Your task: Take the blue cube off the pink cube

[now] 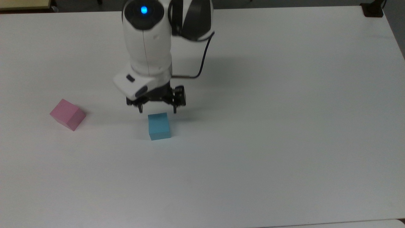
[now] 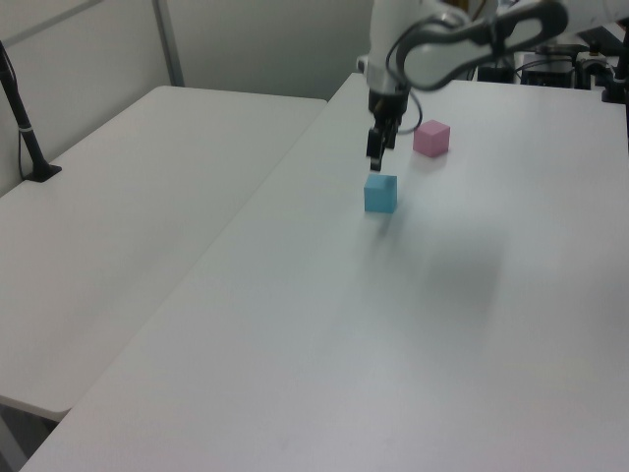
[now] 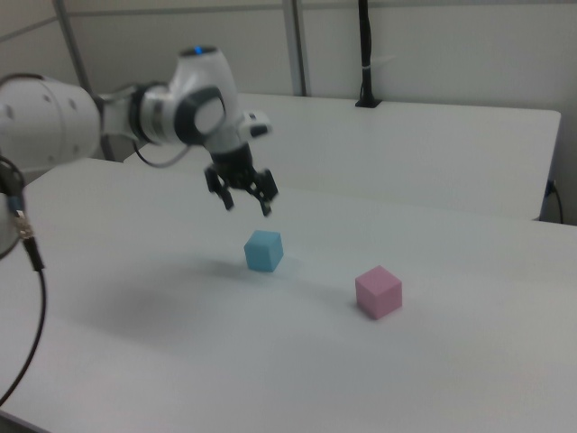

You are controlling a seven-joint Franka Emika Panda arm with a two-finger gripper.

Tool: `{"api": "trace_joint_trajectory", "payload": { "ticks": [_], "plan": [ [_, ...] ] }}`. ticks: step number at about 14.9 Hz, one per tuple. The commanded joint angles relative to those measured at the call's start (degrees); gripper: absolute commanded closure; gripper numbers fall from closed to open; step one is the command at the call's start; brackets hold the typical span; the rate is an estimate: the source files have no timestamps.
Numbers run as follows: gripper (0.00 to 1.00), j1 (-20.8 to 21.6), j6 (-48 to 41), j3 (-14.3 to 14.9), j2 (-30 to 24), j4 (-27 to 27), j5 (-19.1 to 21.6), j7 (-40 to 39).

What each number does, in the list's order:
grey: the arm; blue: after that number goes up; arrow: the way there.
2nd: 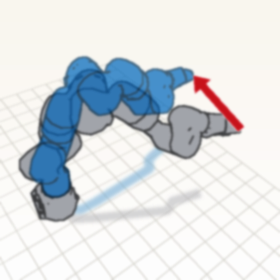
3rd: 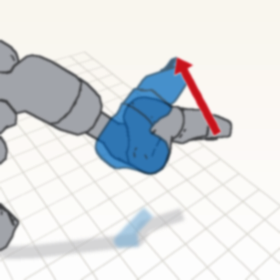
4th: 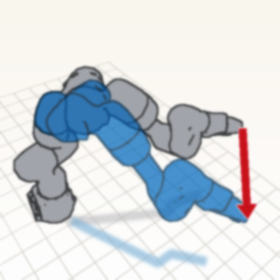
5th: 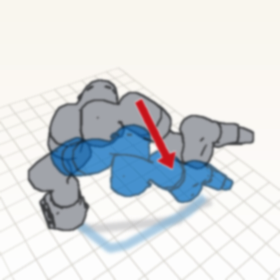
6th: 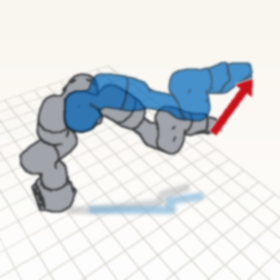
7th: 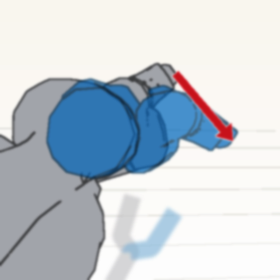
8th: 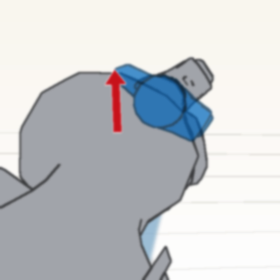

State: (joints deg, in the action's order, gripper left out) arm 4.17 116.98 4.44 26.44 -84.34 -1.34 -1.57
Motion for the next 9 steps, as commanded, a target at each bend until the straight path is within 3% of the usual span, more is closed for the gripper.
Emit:
{"api": "trace_joint_trajectory", "payload": {
  "ticks": [1,3,9],
  "plan": [
    [0.00,2.60,-12.35,1.19,-12.17,-2.93,-0.15,0.69],
    [0.00,2.68,-20.00,1.19,-17.09,-3.37,-0.06,0.78],
    [0.00,2.07,-21.88,1.19,-23.62,-7.50,0.20,4.29]
  ]
}}
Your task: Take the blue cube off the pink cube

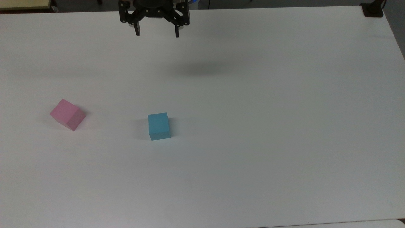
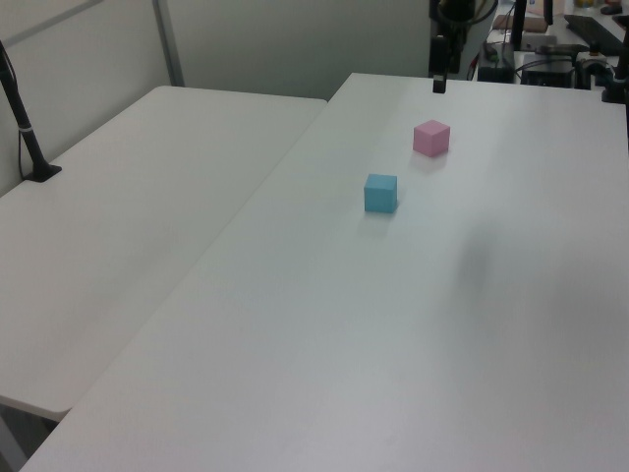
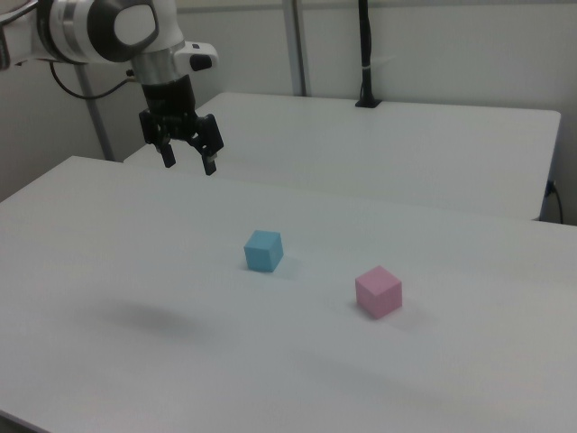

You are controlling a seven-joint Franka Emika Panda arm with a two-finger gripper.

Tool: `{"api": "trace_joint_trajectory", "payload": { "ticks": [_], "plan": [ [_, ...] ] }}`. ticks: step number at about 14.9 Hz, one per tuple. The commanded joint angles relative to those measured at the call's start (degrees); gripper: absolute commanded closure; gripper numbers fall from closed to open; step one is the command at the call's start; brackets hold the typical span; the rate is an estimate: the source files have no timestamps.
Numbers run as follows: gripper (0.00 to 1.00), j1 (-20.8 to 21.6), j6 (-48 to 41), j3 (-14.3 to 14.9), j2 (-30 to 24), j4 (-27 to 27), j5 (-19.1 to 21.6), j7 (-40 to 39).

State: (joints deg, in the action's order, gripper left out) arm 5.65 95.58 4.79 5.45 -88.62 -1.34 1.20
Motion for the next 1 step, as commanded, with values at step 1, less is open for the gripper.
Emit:
{"api": "trace_joint_trajectory", "payload": {
  "ticks": [1],
  "plan": [
    [0.00,0.50,-0.49,0.92,-2.64,-3.05,0.20,1.53]
  ]
}}
